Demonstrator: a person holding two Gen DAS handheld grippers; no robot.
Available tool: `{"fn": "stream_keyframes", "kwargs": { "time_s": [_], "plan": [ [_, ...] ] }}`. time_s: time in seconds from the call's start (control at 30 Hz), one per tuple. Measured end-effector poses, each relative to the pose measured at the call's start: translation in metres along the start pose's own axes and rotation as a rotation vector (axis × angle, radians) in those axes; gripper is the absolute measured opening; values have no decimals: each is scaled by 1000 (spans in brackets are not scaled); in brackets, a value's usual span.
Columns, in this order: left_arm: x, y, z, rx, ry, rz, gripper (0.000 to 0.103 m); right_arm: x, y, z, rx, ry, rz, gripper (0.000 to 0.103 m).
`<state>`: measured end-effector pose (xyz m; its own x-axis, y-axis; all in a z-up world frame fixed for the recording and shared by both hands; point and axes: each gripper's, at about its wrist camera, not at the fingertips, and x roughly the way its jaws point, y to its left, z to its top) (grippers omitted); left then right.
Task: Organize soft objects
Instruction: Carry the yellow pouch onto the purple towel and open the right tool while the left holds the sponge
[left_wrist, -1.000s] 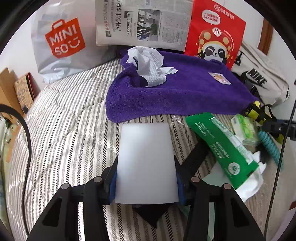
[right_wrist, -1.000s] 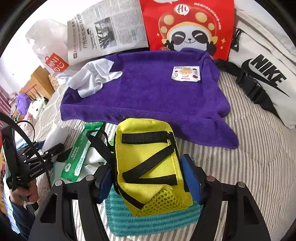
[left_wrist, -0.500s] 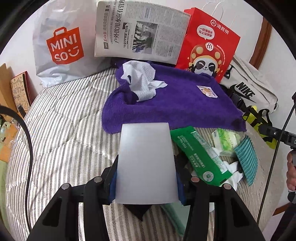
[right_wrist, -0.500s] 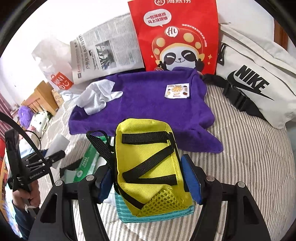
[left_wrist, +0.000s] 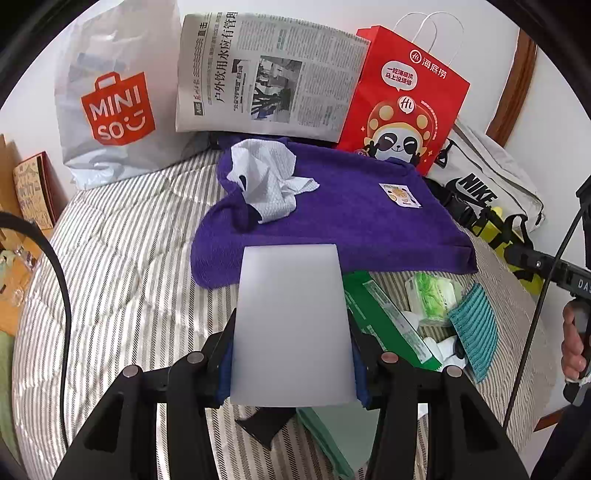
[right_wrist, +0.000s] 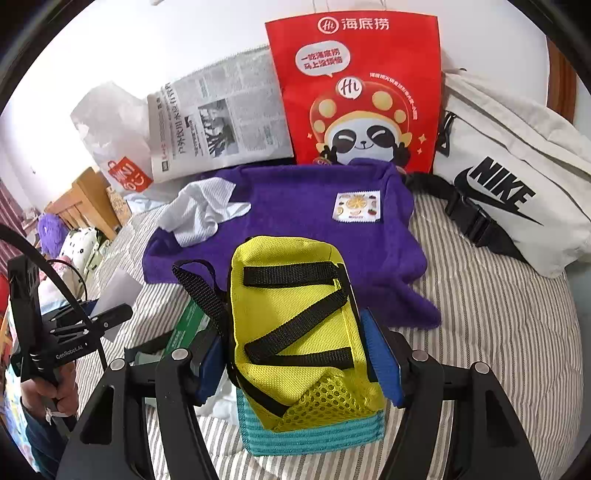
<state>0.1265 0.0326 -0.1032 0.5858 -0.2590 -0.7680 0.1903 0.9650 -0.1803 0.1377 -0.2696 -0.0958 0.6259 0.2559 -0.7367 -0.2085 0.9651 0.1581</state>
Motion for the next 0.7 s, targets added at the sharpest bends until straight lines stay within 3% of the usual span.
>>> {"fn": "stream_keyframes", "kwargs": {
  "time_s": [0.7],
  "plan": [
    [10, 8, 27, -7, -21, -14, 47, 64, -16, 57, -50, 25, -81, 67]
  ]
}}
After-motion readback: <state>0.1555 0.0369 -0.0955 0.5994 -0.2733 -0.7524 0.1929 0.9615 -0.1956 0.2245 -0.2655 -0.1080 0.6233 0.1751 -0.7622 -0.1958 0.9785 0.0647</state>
